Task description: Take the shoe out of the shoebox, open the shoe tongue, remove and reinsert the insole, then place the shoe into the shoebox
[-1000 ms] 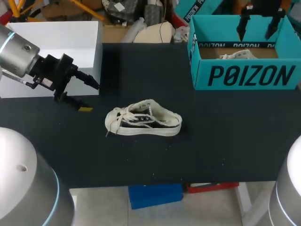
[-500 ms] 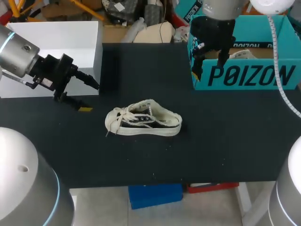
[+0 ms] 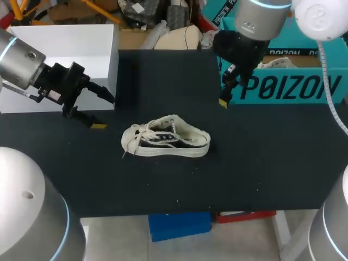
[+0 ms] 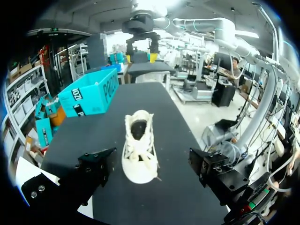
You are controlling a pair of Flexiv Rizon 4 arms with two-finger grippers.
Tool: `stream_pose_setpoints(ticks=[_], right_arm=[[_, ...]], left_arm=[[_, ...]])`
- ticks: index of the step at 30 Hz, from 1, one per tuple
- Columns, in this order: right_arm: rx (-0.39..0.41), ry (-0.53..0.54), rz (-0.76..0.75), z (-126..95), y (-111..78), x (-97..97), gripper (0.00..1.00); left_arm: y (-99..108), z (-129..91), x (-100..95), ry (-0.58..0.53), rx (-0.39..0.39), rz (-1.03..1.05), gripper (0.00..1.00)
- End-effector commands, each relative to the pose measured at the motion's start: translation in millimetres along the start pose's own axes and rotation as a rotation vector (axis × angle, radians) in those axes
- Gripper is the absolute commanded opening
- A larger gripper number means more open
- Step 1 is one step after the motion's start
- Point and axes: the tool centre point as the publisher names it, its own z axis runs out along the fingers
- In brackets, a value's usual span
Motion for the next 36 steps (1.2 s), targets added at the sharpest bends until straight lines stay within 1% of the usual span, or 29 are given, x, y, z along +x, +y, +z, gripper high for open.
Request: stream_pose_setpoints(ticks=[1,2,3,19,20,22,24,26,28,31,36], right_arm=[[-0.129,0.04,-0.329,24.3,10.0,38.6,1.0],[-0.106,0.034,-0.377,27.8,9.2,46.8,1.0],[-0.078,0.003,-0.399,30.9,6.6,53.0,1.0],[-0.078,0.003,-0.399,30.9,6.6,53.0,1.0],[-0.118,0.01,-0.388,31.5,6.3,52.5,1.0],[-0.278,0.02,-0.353,36.4,5.7,51.7,1.0],[-0.391,0.011,-0.334,44.1,2.1,45.8,1.0],[-0.518,-0.007,-0.35,50.4,4.6,47.8,1.0],[-0.58,-0.017,-0.397,56.4,7.1,50.0,1.0],[-0.76,-0.03,-0.429,60.3,13.2,51.7,1.0],[-0.76,-0.03,-0.429,60.3,13.2,51.7,1.0]], left_arm=[[0.9,1.7,0.1,-0.003,-0.001,0.002,1.0],[0.9,1.7,0.1,-0.003,-0.001,0.002,1.0],[0.9,1.7,0.1,-0.003,-0.001,0.002,1.0],[0.9,1.7,0.1,-0.003,-0.001,0.002,1.0],[0.9,1.7,0.1,-0.003,-0.001,0.002,1.0],[0.9,1.7,0.1,-0.003,-0.001,0.002,1.0],[0.9,1.7,0.1,-0.003,-0.001,0.002,1.0],[0.9,1.7,0.1,-0.003,-0.001,0.002,1.0],[0.9,1.7,0.1,-0.003,-0.001,0.002,1.0],[0.9,1.7,0.1,-0.003,-0.001,0.002,1.0],[0.9,1.7,0.1,-0.003,-0.001,0.002,1.0]])
